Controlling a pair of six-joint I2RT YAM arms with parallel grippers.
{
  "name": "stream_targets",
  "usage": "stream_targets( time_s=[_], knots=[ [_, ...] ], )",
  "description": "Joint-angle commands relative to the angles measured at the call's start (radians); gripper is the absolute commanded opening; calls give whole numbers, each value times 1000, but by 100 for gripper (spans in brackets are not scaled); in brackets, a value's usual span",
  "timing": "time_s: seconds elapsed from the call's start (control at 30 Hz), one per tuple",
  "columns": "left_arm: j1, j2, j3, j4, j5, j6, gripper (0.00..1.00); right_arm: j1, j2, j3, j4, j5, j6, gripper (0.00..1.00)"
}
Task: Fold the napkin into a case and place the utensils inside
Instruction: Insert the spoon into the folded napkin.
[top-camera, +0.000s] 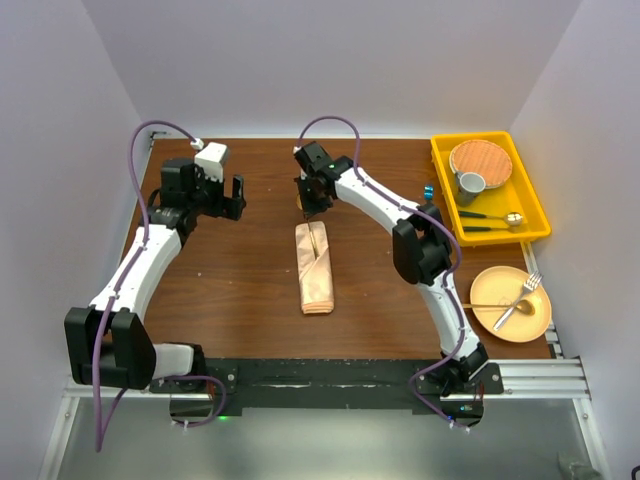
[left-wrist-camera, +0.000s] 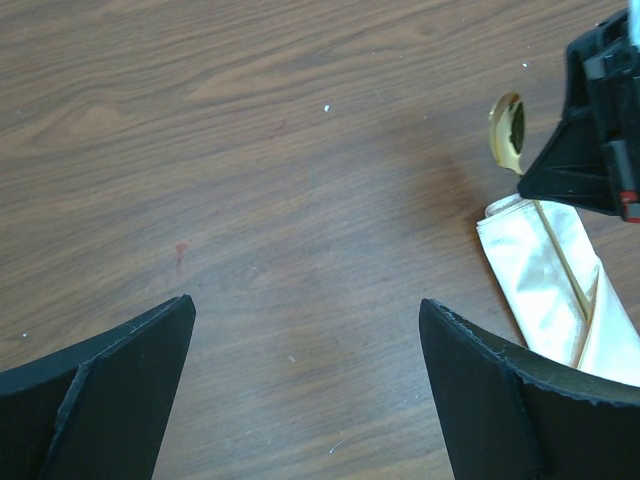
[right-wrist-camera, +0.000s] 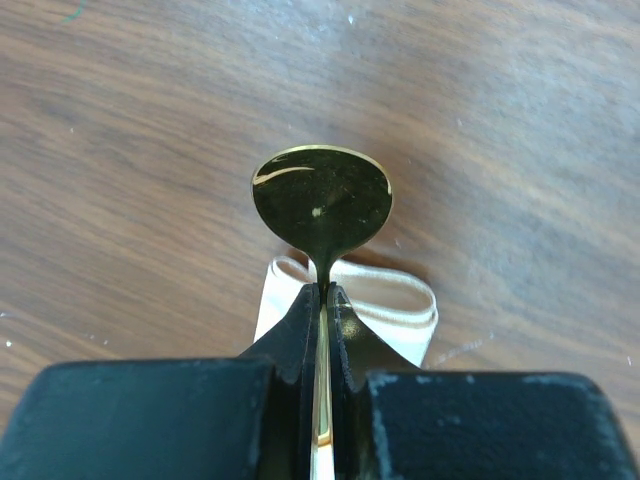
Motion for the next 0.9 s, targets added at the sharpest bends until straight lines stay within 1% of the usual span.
stream_targets(
  time_s=[0.0, 0.2, 0.43, 0.87],
  knots=[
    [12, -31, 1, 39, 3, -21, 100, 6, -109, -42, -20, 25, 42, 0],
    [12, -32, 2, 38, 6, -22, 100, 6, -128, -103, -26, 20, 53, 0],
    [12, -34, 1, 30, 8, -22, 100, 6, -119, -137, -38, 6, 67, 0],
    [12, -46, -15, 32, 12, -27, 100, 3, -143, -200, -71, -6, 153, 0]
  ],
)
